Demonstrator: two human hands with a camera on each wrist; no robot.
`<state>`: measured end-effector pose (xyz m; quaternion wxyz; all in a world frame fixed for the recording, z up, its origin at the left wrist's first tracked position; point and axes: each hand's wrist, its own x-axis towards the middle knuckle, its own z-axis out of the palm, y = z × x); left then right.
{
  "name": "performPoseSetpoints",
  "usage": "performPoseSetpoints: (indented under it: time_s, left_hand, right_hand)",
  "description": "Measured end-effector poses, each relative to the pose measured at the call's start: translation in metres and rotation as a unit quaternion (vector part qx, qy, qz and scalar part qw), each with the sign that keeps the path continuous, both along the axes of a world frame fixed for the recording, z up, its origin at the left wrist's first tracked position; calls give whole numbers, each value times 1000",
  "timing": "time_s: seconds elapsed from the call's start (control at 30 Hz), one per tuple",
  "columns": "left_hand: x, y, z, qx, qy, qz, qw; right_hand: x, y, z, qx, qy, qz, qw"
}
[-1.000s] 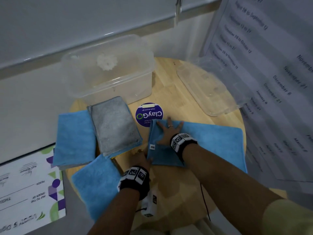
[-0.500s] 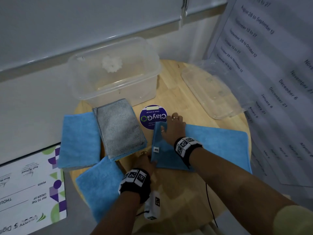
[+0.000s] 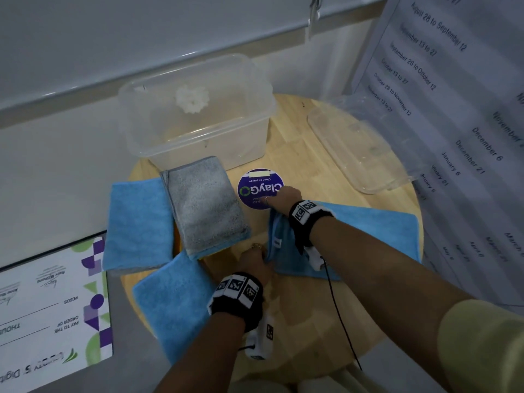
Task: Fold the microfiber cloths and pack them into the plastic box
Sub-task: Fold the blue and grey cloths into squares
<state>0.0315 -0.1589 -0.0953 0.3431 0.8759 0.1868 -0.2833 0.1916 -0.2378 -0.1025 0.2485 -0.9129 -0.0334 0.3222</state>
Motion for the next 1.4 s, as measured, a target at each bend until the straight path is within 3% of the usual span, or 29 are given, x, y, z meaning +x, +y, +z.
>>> performPoseSetpoints:
  time_s: [0.1,0.2,0.4,0.57,0.67,0.77,0.9,1.17,1.27,1.4]
  left_hand:
    - [1,-21,20,-3,-53,-55,997]
    - [3,-53,29,-32,-104,-74,991]
    - [6,-110,18,16,-181,-200,963]
    - [11,-131,0,23,-137,-236,962]
    - [13,-138,-8,-9,-98,-278,956]
    - [14,-143,-24,33,-146,-347,926]
    - [10,-144,-36,67,-179,-411,891]
    - [11,-143,-38,7,-181,-417,891]
    - [14,-141,-42,8,-252,-426,869]
    - [18,-142,-44,12,-265,-408,874]
  right_hand:
    - [7,-33,5,86,20,-106,990]
    - [8,-73,4,180,26,-227,957]
    - [3,-146,-7,200,82,-377,901]
    - [-5,-166,-12,127,90,-304,940]
    - [-1,-167,-22,134,71,-292,944]
    - [-4,-171,-21,128,50,-305,942]
    - [-12,-184,-22,56,-18,-318,946]
    - [-19,-192,-30,61,-35,-317,946]
    - [-17,-191,-30,52,-39,-310,949]
    - [-18,-188,-25,53,-58,-337,938]
